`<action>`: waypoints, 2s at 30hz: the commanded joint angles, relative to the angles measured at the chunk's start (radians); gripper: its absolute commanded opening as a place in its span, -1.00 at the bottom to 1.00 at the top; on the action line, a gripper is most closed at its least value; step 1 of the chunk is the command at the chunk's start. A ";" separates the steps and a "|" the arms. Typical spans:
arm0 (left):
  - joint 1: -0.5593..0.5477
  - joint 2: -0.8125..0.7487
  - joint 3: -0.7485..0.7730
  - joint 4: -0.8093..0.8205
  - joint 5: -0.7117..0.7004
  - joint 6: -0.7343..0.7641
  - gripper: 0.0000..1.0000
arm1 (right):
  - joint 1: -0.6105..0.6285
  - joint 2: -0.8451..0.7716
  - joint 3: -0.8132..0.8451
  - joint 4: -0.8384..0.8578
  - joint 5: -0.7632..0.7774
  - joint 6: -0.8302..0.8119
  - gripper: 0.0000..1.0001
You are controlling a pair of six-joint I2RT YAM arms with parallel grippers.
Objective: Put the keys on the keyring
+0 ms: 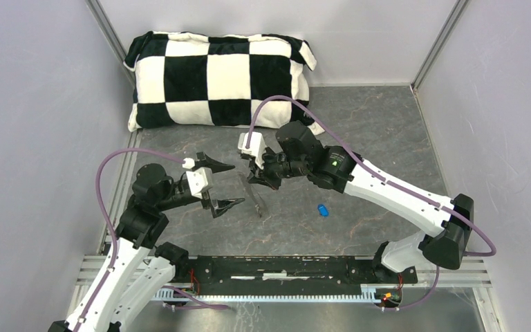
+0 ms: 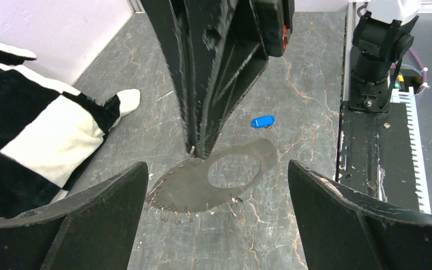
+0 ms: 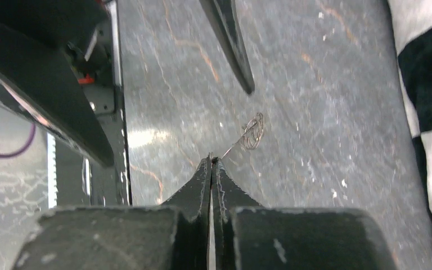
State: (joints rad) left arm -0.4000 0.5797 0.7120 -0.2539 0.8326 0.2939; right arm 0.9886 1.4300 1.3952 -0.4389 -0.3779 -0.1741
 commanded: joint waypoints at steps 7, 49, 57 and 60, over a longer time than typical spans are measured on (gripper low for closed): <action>-0.001 -0.029 0.018 -0.174 0.133 0.345 0.55 | 0.032 -0.021 0.069 -0.118 0.016 -0.085 -0.99; -0.001 0.050 0.091 0.309 0.271 -0.369 -0.21 | 0.010 -0.284 -0.590 1.217 -0.182 0.539 -0.99; -0.001 0.060 0.087 0.304 0.271 -0.369 -0.52 | 0.017 -0.272 -0.585 1.208 -0.196 0.534 -0.99; -0.001 0.059 0.091 0.295 0.270 -0.364 -0.60 | 0.020 -0.269 -0.579 1.183 -0.205 0.519 -0.99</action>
State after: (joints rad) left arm -0.4007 0.6331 0.7658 0.0288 1.0943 -0.0387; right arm 0.9985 1.1496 0.7948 0.7254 -0.5510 0.3607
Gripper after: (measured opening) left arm 0.221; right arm 0.010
